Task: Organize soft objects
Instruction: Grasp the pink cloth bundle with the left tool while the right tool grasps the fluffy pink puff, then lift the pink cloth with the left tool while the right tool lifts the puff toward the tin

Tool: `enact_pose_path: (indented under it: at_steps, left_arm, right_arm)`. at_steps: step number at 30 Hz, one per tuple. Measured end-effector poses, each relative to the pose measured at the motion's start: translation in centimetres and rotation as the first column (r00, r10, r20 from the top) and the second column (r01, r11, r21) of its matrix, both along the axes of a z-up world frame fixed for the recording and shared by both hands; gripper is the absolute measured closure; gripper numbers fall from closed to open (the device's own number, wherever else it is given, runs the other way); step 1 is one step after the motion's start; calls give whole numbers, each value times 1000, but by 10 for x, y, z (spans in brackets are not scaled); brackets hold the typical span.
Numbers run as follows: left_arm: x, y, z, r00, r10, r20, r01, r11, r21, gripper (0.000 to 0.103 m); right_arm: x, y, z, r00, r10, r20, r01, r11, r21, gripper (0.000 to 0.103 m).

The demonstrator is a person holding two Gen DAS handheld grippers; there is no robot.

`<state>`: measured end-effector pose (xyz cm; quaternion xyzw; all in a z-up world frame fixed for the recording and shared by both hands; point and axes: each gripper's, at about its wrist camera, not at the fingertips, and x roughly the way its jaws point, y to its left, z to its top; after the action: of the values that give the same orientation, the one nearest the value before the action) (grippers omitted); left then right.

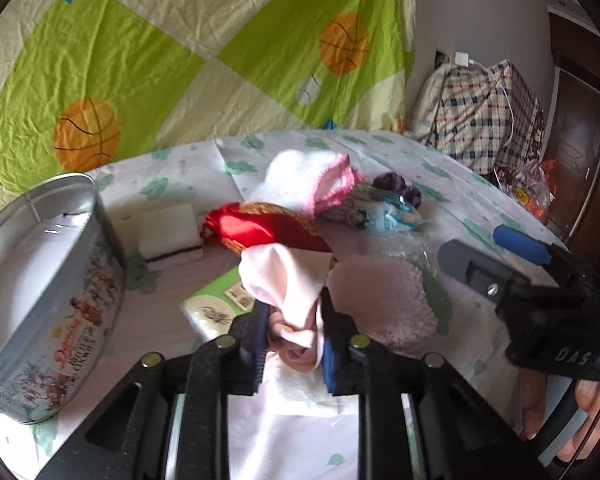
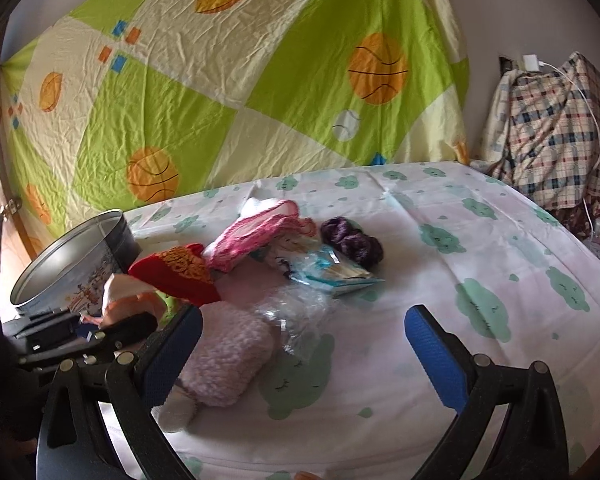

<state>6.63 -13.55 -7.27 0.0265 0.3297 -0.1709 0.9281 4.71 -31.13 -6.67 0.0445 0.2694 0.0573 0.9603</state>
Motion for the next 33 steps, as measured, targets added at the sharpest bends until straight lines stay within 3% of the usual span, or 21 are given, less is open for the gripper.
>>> enact_pose_path:
  at_steps: [7, 13, 18, 20, 25, 27, 33]
  left_arm:
    - [-6, 36, 18, 990, 93, 104, -91, 996, -26, 83]
    - [-4, 63, 14, 988, 137, 73, -131, 988, -81, 83]
    - [-6, 72, 5, 988, 141, 58, -135, 986, -96, 83]
    - [-9, 72, 3, 989, 136, 61, -130, 987, -99, 83]
    - [-13, 76, 3, 990, 118, 74, -108, 986, -131, 83]
    - [-14, 79, 3, 990, 119, 78, -106, 983, -151, 83]
    - [-20, 81, 6, 987, 114, 109, -94, 980, -177, 83]
  right_arm:
    - [9, 31, -2, 996, 86, -26, -87, 995, -52, 1]
    - [24, 53, -11, 985, 128, -115, -139, 986, -96, 18]
    - [34, 63, -21, 971, 143, -190, -168, 978, -123, 23]
    - [36, 65, -24, 963, 167, -210, -195, 973, -121, 34]
    - [30, 63, -23, 962, 201, -185, -220, 972, -87, 57]
    - [27, 65, -22, 964, 209, -166, -227, 969, -96, 58]
    - [18, 64, -17, 967, 232, -108, -241, 967, -79, 73]
